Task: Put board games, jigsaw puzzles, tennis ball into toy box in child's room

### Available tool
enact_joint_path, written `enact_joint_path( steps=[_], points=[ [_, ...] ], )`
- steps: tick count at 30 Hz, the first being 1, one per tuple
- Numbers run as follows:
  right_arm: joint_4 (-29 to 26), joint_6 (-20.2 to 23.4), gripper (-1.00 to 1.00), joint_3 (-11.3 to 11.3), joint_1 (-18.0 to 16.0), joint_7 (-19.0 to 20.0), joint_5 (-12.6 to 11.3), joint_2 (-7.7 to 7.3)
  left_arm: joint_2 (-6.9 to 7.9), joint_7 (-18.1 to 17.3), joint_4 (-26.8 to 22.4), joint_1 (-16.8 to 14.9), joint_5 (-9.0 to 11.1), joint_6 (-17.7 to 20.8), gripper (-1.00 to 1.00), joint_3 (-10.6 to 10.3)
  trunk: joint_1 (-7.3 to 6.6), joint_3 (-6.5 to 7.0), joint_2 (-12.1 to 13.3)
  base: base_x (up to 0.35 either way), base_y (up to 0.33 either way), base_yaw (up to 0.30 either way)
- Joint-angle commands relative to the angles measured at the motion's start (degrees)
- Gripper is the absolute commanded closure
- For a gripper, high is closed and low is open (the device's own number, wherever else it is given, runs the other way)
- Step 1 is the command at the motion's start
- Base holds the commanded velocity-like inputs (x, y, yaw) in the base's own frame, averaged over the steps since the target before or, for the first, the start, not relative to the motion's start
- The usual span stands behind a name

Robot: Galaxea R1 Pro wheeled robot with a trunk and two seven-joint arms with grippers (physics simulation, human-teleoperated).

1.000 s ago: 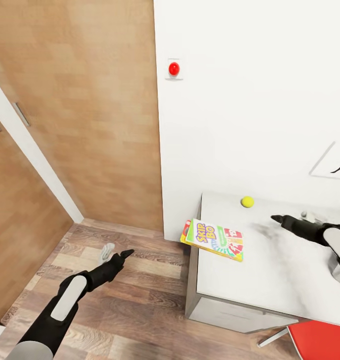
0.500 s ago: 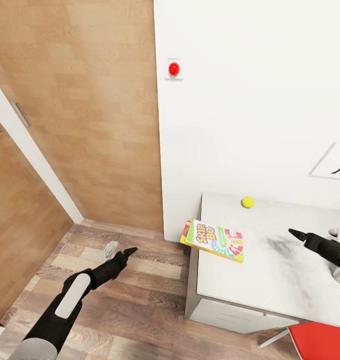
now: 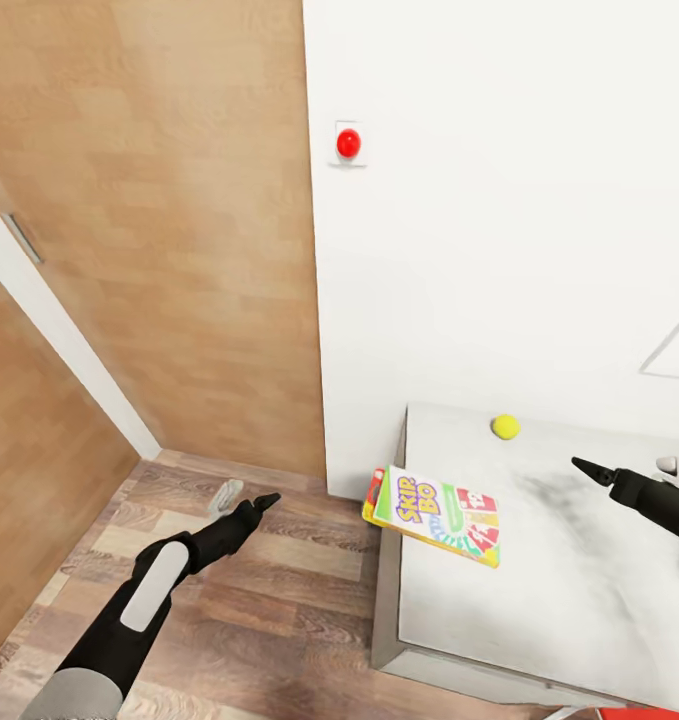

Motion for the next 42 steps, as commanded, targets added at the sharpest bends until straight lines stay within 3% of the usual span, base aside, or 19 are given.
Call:
enact_joint_path(
  steps=[1,9,18,42],
  points=[
    [-0.1,0.4,-1.00,-0.1,0.0,0.3,0.1,0.00,-0.02,-0.1,0.1,-0.1,-0.1,0.1,-1.00,-0.1,0.06,-0.09,-0.1,0.315,0.000,0.000],
    [-0.1,0.7,-1.00,-0.6,0.0,1.0,0.9,-0.03,-0.41,-0.1,2.4,-0.7,-0.7,0.2,-1.00,-0.2,0.06,-0.09,-0.1,0.325,0.000,0.000],
    [-0.1,0.8,-1.00,-3.1,0.1,1.2,1.0,-0.04,-0.99,-0.2,4.8,-1.2,-1.0,0.1,-1.00,-0.4,0.06,-0.09,-0.1,0.276,0.000,0.000],
    [-0.1,1.0,-1.00,-6.8,0.2,1.3,1.1,0.02,-2.51,-0.6,9.1,-1.3,-1.3,-1.9,-1.00,-0.7,0.06,-0.09,-0.1,0.036,0.000,-0.097]
  ],
)
